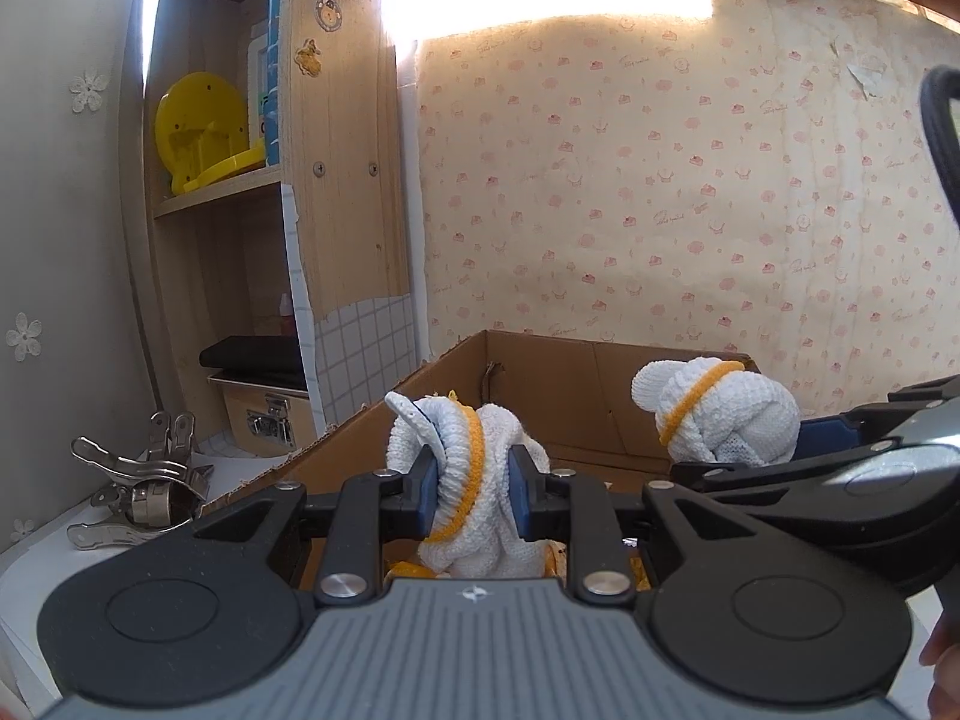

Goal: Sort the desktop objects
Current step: 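Carry both white gloves over the box and open both grippers to drop them, then move both open grippers from the box back over the remaining gloves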

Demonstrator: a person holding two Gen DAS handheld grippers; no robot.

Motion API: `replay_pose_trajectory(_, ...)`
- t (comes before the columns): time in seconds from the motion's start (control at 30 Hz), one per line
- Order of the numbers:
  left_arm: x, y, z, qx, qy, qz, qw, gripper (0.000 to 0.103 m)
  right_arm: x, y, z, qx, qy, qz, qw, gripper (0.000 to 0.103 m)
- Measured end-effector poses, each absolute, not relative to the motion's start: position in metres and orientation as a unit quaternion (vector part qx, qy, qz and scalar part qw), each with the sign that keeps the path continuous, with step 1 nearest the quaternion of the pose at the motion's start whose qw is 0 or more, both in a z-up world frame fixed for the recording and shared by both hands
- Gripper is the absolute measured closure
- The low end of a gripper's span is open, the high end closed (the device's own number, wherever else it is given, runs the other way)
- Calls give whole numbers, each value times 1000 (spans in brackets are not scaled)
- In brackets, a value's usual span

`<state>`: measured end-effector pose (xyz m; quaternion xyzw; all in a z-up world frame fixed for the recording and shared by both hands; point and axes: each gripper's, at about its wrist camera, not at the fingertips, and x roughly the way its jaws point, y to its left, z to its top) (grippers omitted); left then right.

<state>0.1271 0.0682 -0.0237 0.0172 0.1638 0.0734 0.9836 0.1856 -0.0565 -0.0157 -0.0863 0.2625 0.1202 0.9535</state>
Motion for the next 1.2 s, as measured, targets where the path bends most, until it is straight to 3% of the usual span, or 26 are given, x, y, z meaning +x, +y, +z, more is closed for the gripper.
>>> replay_pose_trajectory(0.27,128,69,-24,16,167,74,983,73,188,-55,-17,-88,264,121,953,47)
replay_pose_trajectory(0.87,115,67,-17,8,155,69,986,75,170,-68,-4,-79,236,114,962,38)
replay_pose_trajectory(1.2,95,35,-9,2,141,31,989,75,138,-126,5,-69,211,64,973,34)
